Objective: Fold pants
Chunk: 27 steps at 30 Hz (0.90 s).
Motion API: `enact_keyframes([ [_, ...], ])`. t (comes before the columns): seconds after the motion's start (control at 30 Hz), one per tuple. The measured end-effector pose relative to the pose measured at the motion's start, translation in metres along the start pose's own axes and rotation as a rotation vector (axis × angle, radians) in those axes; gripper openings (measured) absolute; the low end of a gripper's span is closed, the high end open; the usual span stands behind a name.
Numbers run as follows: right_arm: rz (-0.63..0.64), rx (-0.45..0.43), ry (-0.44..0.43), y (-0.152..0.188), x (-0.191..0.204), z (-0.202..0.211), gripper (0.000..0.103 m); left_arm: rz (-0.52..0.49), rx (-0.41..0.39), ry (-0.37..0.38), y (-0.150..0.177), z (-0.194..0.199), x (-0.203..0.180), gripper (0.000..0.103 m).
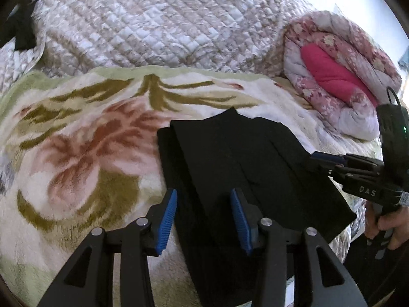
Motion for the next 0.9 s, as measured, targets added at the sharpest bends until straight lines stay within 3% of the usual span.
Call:
enact_keyframes([
  [0.23, -0.091, -0.047, -0.005, -0.004, -0.017, 0.01, 0.028, 0.005, -0.035, 0.012, -0.006, 0.009, -0.004, 0.047],
  [0.47, -0.018, -0.036, -0.038, -0.007, 0.003, 0.003, 0.028, -0.061, -0.041, 0.033, -0.008, 0.006, -0.026, 0.047],
  [0.6, 0.025, 0.005, -0.03, -0.006, 0.013, -0.008, 0.028, -0.093, -0.017, -0.017, -0.001, -0.003, -0.026, 0.048],
  [0.9, 0.042, -0.037, -0.061, -0.006, 0.019, 0.007, 0.028, -0.07, -0.018, -0.027, -0.003, 0.004, -0.023, 0.047],
])
Point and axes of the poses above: each gripper's, at about its wrist camera, not at the fingertips, and z roughly against the way its jaws point, x to its left, y to its underside, the point moved 2 cm from there along -z, roughly the way its jaws point, and after that the axes turned 3 degrees about z, right-handed, at the moved point
